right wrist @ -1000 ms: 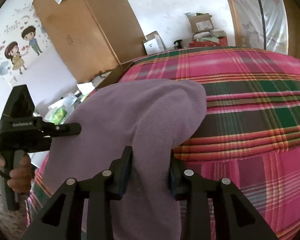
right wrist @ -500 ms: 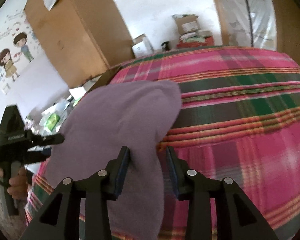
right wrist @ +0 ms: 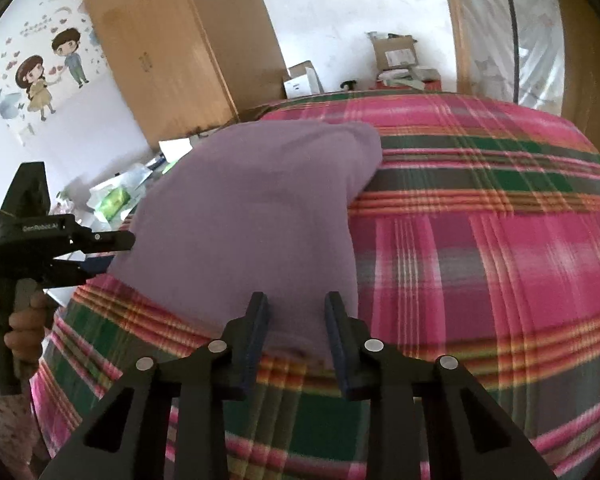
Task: Fold clothes
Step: 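Release the garment with the right gripper and pull both grippers back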
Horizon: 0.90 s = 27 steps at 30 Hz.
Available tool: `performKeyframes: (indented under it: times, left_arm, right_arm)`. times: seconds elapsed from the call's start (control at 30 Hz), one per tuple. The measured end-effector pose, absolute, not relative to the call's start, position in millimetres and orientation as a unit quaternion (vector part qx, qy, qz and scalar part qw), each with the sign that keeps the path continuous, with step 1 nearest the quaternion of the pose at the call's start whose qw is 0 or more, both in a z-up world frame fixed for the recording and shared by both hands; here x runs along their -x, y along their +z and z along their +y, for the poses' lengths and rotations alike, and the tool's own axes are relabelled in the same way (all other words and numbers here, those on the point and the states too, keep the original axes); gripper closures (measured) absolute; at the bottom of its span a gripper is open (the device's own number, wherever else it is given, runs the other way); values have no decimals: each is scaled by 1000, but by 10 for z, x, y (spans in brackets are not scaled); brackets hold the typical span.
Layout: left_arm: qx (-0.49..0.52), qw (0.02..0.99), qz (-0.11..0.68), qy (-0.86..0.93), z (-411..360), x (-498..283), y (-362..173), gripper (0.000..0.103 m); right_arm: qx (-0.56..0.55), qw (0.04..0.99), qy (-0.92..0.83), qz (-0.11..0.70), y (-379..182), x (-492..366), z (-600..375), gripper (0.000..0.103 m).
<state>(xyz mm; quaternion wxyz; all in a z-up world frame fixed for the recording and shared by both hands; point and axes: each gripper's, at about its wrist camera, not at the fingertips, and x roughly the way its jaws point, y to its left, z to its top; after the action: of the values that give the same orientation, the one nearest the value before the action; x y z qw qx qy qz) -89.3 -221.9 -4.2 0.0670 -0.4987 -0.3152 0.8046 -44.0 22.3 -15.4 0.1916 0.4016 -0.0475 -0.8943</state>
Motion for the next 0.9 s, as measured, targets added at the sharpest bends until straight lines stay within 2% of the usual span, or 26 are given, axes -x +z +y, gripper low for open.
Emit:
performKeyframes:
  times: [0.5,0.73,0.9]
  left_arm:
    - [504,64,-295,809,-2104,635,-26,56]
    - [501,59,-275,818,-1953,501,-2,56]
    - [499,44,-221,837,-1731,407,41,56]
  right_arm:
    - [-456,209,-863,-66,-281,182,209,75]
    - [-427,212,-874,-93,-202,75,291,75]
    - [-435,197,-875,-76,-217,87,206,74]
